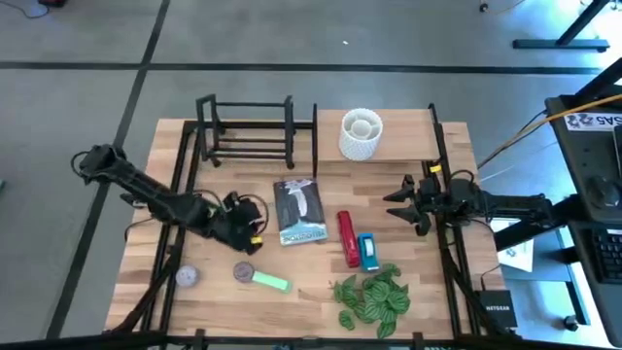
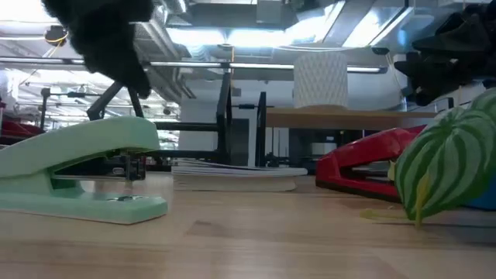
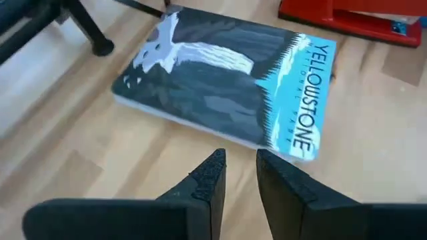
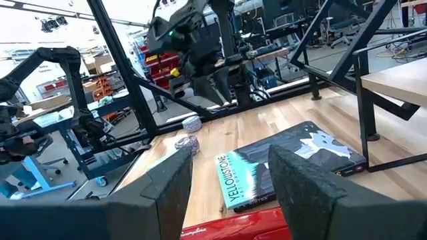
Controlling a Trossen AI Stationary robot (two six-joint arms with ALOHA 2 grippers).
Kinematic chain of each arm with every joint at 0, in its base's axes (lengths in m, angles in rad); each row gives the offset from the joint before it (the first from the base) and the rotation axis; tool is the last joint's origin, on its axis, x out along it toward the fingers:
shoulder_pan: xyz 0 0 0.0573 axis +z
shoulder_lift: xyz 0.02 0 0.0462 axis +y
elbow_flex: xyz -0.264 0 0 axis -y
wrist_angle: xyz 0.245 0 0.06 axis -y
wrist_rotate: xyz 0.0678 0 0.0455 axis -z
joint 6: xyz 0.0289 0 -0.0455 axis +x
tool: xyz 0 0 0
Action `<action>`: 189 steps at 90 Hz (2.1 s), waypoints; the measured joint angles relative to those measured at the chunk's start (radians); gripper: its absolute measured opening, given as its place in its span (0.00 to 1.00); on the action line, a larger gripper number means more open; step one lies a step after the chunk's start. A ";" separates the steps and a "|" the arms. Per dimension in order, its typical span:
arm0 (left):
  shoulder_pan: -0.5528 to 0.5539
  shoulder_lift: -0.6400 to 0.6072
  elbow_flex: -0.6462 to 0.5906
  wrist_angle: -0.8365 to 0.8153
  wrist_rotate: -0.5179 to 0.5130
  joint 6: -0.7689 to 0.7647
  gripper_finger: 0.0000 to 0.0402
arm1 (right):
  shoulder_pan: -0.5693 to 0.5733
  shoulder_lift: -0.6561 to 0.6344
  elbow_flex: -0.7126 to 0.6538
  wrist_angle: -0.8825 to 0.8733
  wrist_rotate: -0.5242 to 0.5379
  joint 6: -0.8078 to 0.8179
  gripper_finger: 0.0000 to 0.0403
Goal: Stock shelves
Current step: Adjust the white pencil holder on the shelf
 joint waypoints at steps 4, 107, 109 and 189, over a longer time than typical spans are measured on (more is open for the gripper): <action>-0.024 0.000 -0.012 -0.001 -0.014 -0.041 0.17 | 0.000 0.000 0.000 0.000 0.000 0.000 0.45; -0.130 0.000 -0.051 0.025 -0.126 -0.187 0.17 | 0.060 0.842 0.509 0.373 -0.161 0.084 0.45; -0.130 0.000 -0.051 0.025 -0.126 -0.187 0.17 | 0.060 0.861 0.533 0.375 -0.170 0.091 0.45; -0.130 0.003 -0.051 0.025 -0.139 -0.172 0.17 | -0.139 1.412 1.694 -1.230 0.281 -0.520 0.45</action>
